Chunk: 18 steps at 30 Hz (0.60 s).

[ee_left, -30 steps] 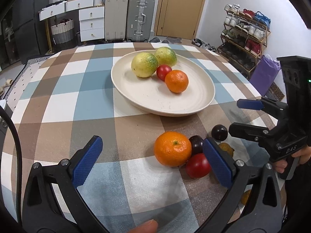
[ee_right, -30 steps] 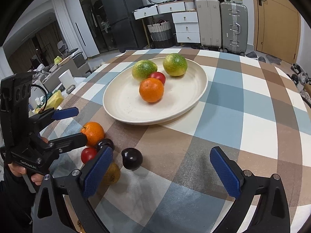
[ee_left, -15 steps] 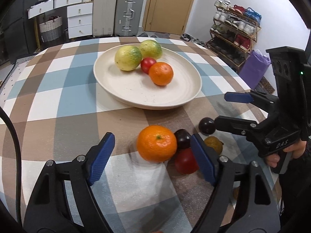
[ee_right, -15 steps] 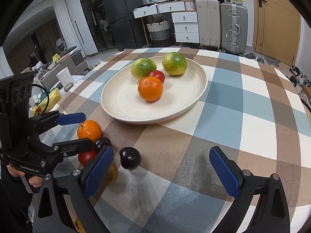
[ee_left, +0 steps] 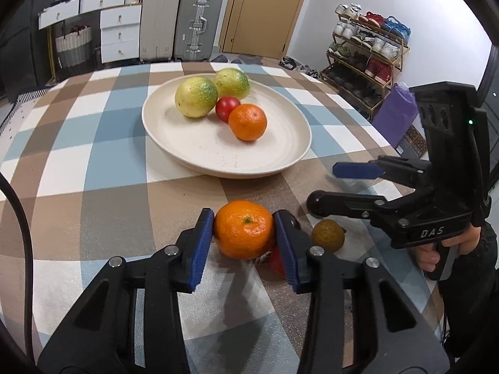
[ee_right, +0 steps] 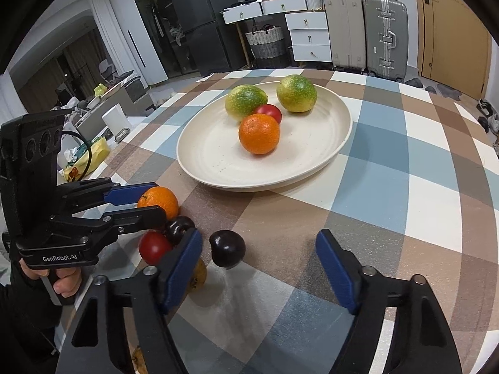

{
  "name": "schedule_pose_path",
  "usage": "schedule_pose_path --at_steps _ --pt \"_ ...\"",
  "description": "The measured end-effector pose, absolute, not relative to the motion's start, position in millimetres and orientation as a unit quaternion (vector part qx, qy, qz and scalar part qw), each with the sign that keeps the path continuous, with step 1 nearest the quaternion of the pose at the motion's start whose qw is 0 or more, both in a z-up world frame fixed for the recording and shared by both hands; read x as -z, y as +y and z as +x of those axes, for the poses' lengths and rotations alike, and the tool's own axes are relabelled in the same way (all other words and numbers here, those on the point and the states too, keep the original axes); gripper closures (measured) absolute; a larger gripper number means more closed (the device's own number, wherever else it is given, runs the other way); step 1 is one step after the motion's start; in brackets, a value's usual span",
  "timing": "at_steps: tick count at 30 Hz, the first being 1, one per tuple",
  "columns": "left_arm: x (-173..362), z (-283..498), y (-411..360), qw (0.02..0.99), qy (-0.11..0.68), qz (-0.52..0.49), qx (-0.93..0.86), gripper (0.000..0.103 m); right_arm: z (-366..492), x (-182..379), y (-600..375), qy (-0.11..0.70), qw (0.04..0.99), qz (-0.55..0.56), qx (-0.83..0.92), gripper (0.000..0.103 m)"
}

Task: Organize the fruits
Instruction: 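Close left gripper on the orange while right gripper grasps the dark plum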

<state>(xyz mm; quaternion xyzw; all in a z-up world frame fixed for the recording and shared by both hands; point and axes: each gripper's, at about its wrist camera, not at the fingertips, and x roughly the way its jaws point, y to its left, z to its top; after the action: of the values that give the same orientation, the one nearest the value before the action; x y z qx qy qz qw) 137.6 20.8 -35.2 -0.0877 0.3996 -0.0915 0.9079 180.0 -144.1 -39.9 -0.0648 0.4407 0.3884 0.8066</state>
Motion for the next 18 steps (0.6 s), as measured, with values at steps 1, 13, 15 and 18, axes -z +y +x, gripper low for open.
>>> schedule_pose_path --at_steps 1,13,15,18 --pt "33.3 136.4 20.6 0.91 0.395 -0.087 0.093 0.065 179.7 40.3 -143.5 0.442 0.804 -0.062 -0.392 0.031" --pt "29.8 134.7 28.5 0.913 0.387 -0.098 0.081 0.065 173.7 43.7 -136.0 0.449 0.794 -0.056 -0.406 0.059" --pt "29.3 134.9 29.3 0.914 0.385 -0.098 0.081 0.065 173.2 43.6 -135.7 0.449 0.792 -0.052 -0.41 0.068" --pt "29.1 135.0 30.3 0.915 0.382 -0.101 0.081 0.065 172.7 42.5 -135.1 0.449 0.788 -0.047 -0.42 0.076"
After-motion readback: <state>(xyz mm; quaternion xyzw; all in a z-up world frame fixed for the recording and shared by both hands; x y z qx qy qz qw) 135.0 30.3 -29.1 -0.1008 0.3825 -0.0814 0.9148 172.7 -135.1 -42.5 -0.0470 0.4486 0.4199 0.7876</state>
